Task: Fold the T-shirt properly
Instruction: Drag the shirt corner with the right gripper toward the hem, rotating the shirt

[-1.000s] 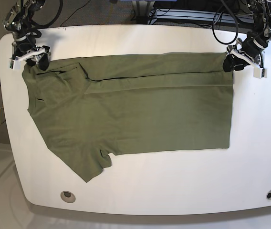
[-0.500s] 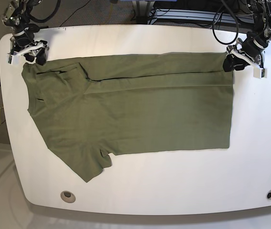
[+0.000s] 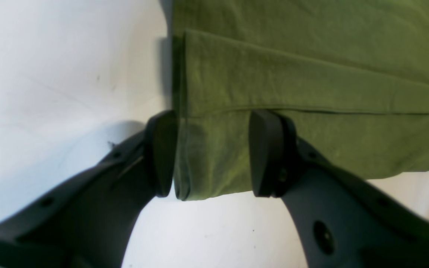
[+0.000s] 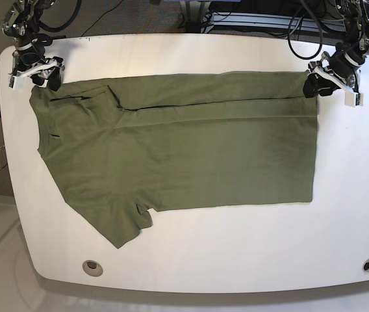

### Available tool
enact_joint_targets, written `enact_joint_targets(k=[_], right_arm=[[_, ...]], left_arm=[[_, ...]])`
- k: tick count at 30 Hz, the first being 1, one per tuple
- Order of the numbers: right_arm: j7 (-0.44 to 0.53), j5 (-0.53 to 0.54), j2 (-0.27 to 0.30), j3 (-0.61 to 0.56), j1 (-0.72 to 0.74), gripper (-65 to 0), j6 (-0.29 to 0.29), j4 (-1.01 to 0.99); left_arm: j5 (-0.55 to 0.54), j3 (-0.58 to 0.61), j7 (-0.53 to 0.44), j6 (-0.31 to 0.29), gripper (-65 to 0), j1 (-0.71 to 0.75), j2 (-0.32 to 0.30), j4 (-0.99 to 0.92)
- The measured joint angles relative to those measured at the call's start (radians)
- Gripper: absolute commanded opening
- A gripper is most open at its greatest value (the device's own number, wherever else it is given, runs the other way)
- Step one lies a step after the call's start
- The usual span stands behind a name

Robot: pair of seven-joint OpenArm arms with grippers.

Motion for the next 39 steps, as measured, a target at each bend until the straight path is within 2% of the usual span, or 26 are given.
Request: enact_joint_targets(k=[2,3,8,13,22,23,24,26,28,32,36,39], right_arm=[[-0.001,-0.006,-0.005,0.002,0.009,-62.8,0.0,0.002],[-0.019,-0.014,-0.01,0.006,0.02,-65.0,0.0,0.002],[-0.034,-0.02,-0.028,0.005,0.046,-65.0,-0.002,0.003],[-0.034,-0.029,-0.043,0.005,0.06,-65.0,0.001,0.003],[-0.011,-0.028,-0.045,0.013,0.086,-65.0,0.019,-0.038],[-0.003,-0.019,-0.045,0.014,0.093,-62.6,0.019,-0.051],[0.0,-0.01,-0.045,0.014,0.097,-56.5,0.019,-0.061],[0.013,-0.003,-0.042,0.018,0.108,-50.6,0.027,-0.091],[0.04,0.014,-0.033,0.015,0.113,-45.4,0.051,-0.125],[0.061,0.029,-0.032,0.01,0.111,-36.3,0.057,-0.135],[0.072,0.027,-0.027,0.008,0.103,-28.9,0.059,-0.122],[0.071,0.022,-0.018,0.006,0.094,-28.3,0.051,-0.105]], left_arm=[[0.0,0.0,0.0,0.0,-40.6,-0.001,0.0,-0.002],[-0.001,0.0,0.001,0.0,-41.2,-0.003,-0.001,-0.009],[0.0,0.0,0.009,-0.002,-42.5,-0.006,-0.001,-0.027],[0.0,0.0,0.017,-0.003,-40.4,-0.006,0.0,-0.038],[0.0,0.007,0.016,0.001,-40.8,-0.008,0.001,-0.031],[0.0,0.007,0.015,0.001,-40.3,-0.008,0.0,-0.031],[0.0,0.008,0.015,0.001,-39.8,-0.008,0.0,-0.031],[0.001,0.008,0.015,0.001,-39.4,-0.007,0.0,-0.03],[0.005,0.008,0.014,0.0,-38.9,-0.002,0.0,-0.026],[0.008,0.008,0.01,0.0,-37.8,0.005,0.003,-0.021],[0.008,0.008,0.006,0.0,-37.0,0.009,0.005,-0.016],[0.008,0.009,0.0,0.0,-36.9,0.009,0.005,-0.014]])
